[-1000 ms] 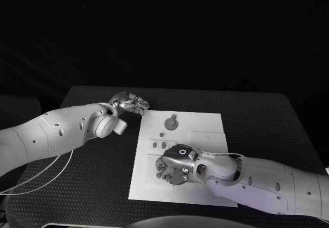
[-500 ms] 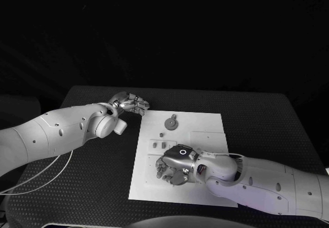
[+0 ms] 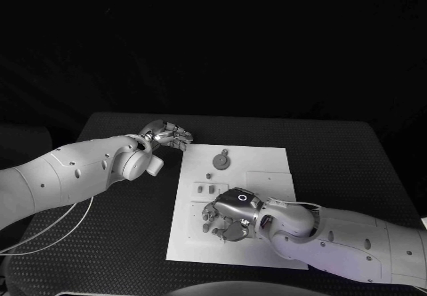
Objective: Assemble the parts on the task board
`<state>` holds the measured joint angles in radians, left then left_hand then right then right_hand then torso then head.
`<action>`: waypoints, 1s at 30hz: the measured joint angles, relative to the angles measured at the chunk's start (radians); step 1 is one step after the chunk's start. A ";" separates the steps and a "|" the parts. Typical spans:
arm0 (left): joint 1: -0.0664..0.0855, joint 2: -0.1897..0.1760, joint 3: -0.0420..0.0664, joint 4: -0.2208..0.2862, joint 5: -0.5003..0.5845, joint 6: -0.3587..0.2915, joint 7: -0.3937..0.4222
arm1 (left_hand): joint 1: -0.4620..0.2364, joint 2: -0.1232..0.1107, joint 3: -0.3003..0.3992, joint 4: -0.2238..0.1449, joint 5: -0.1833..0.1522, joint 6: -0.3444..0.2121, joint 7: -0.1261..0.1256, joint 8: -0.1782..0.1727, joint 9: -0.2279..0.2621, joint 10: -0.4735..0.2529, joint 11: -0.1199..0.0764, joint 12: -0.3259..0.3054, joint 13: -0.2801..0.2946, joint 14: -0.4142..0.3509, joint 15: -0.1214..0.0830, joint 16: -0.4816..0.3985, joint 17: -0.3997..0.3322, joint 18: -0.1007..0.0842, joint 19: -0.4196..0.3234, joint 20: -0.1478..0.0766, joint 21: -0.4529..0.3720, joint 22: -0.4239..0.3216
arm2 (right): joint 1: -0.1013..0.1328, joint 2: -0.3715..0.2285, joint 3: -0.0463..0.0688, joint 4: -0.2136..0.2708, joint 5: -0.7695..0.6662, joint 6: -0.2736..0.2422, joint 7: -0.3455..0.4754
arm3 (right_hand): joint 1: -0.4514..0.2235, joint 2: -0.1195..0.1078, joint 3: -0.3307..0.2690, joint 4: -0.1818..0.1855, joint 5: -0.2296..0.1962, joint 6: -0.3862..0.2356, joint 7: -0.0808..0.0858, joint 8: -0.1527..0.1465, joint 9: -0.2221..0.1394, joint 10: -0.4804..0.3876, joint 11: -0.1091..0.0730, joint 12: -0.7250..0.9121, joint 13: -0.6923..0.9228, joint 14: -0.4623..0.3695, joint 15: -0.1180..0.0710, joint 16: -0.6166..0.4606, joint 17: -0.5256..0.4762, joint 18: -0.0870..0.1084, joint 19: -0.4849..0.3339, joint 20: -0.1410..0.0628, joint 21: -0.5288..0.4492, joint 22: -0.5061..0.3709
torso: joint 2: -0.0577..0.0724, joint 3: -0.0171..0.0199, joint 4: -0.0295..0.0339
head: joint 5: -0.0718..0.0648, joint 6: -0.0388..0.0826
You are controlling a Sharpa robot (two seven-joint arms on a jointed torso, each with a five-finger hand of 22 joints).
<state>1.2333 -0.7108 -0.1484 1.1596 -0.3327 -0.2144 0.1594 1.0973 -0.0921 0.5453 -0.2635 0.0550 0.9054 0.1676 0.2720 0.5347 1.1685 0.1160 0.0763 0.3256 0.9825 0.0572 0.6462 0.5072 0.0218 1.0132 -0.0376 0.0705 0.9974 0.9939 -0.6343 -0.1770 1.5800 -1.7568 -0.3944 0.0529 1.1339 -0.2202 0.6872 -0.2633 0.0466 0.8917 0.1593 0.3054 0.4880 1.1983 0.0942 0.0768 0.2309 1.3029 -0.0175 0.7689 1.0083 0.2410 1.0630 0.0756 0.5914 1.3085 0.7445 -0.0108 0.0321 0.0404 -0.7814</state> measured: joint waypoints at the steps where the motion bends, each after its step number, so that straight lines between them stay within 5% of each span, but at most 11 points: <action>1: 0.000 0.000 0.000 0.000 0.000 0.000 0.000 | 0.000 0.000 0.000 0.000 0.000 0.000 0.000 0.000 0.000 0.000 0.000 0.000 0.000 0.000 0.000 0.000 0.001 0.000 0.000 0.000 0.000 0.000 | 0.000 -0.003 0.000 0.002 0.005 -0.007 0.003 | 0.001 -0.001 0.000 0.000 0.000 0.000 0.000 0.000 0.000 -0.001 -0.001 0.000 0.000 0.000 0.000 0.026 0.012 0.000 0.004 -0.004 0.017 0.000 | 0.000 0.0000 0.0000 | 0.000 0.000; 11: 0.000 -0.001 0.000 0.000 0.000 0.001 0.000 | 0.000 0.000 0.000 0.000 0.000 0.000 0.000 0.000 0.000 0.000 0.000 -0.004 0.000 0.000 0.000 0.000 0.002 0.000 0.000 0.000 0.000 0.000 | 0.000 -0.024 0.018 0.019 0.060 -0.066 0.031 | 0.001 -0.001 0.001 0.001 0.000 -0.014 -0.004 -0.006 -0.003 -0.026 0.002 -0.005 -0.010 0.000 0.000 0.149 0.035 0.007 0.014 -0.022 0.113 0.000 | 0.000 0.0004 -0.0002 | -0.002 0.002; 19: 0.000 -0.002 0.000 -0.001 0.000 0.001 -0.001 | 0.000 0.000 0.000 0.000 0.000 0.000 0.000 0.000 0.000 0.000 0.000 -0.004 0.000 0.000 0.000 0.000 0.002 0.000 0.000 0.000 0.000 -0.001 | 0.011 -0.077 0.063 0.030 0.120 -0.076 0.040 | 0.001 -0.001 0.006 0.005 0.000 -0.010 0.000 0.000 0.000 -0.021 0.007 0.003 -0.010 0.000 0.000 0.179 0.026 0.007 0.018 -0.026 0.139 0.000 | 0.000 0.0004 -0.0005 | -0.007 0.006; 23: 0.000 -0.002 0.000 0.000 0.000 0.001 -0.001 | 0.000 0.000 0.000 0.000 0.000 0.000 0.000 0.000 0.000 0.000 0.000 -0.004 0.000 0.000 0.000 0.000 0.002 0.000 0.000 0.000 0.000 -0.001 | 0.043 -0.129 0.081 0.034 0.187 -0.069 0.041 | 0.002 0.017 0.006 0.005 0.000 0.006 0.002 0.011 0.008 0.047 -0.021 0.049 0.024 -0.010 -0.013 0.187 0.012 0.007 0.014 -0.033 0.143 -0.001 | 0.000 0.0004 -0.0006 | -0.012 0.009; 30: 0.000 -0.005 0.000 0.000 0.000 0.001 -0.001 | 0.000 0.000 0.000 0.000 0.000 0.000 0.000 0.000 0.000 0.000 0.000 -0.004 0.001 0.004 0.004 -0.002 0.005 0.000 0.000 0.000 0.000 -0.001 | 0.123 -0.219 0.084 0.022 0.327 0.025 0.009 | -0.055 0.022 -0.018 0.050 0.000 0.030 -0.014 0.029 0.033 0.120 -0.058 0.160 0.171 -0.035 -0.050 0.194 -0.019 0.018 -0.009 -0.028 0.142 0.001 | -0.001 0.0006 -0.0023 | -0.027 0.014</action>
<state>1.2334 -0.7160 -0.1485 1.1594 -0.3325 -0.2132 0.1588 1.0973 -0.0921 0.5453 -0.2635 0.0550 0.9054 0.1675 0.2720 0.5349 1.1685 0.1160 0.0725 0.3265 0.9861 0.0608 0.6442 0.5126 0.0218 1.0132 -0.0376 0.0705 0.9968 1.1165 -0.8537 -0.0934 1.6020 -1.4299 -0.3691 0.0620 1.0787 -0.1977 0.6691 -0.2128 0.0465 0.9216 0.1452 0.3344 0.5213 1.3188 0.0366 0.2368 0.4023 1.2674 -0.0676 0.9624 0.9889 0.2585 1.0541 0.0477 0.7336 1.3095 0.7431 -0.0103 0.0298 0.0133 -0.7672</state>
